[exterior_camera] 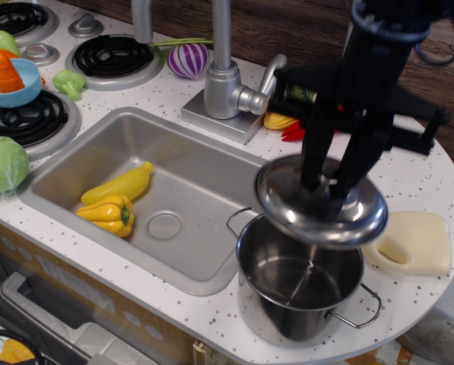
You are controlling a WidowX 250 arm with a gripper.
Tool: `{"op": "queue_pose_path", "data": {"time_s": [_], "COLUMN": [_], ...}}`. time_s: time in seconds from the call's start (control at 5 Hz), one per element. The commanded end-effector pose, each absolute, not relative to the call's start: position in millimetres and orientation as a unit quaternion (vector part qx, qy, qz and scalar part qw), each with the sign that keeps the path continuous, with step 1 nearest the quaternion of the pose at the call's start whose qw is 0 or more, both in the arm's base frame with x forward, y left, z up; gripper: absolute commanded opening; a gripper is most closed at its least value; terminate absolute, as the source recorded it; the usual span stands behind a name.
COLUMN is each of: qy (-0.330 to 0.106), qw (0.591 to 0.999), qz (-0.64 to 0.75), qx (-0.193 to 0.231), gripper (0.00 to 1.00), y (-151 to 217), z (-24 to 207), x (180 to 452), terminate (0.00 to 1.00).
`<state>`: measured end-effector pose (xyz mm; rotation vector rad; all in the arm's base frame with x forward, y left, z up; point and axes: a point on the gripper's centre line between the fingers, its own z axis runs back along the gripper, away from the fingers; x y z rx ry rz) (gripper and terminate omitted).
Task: Put lid on pot or pan
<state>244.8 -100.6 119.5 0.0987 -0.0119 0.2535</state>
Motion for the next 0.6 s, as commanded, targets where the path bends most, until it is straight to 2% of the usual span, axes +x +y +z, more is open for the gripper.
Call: {"op": "queue_pose_path", "data": {"time_s": [0.0, 0.2, 0.4], "qy": [-0.035, -0.026, -0.017], "qw": [0.989, 0.988, 0.987], "qz": [0.144, 0.145, 0.156], "qx": [0.022, 0.033, 0.047], "gripper": [0.00, 0.00, 1.00], "y": [-101.8, -100.5, -97.8], "z": [113.0, 110.8, 109.7], "x": [243.8, 241.6, 240.6], "terminate": [0.00, 0.00, 1.00]}}
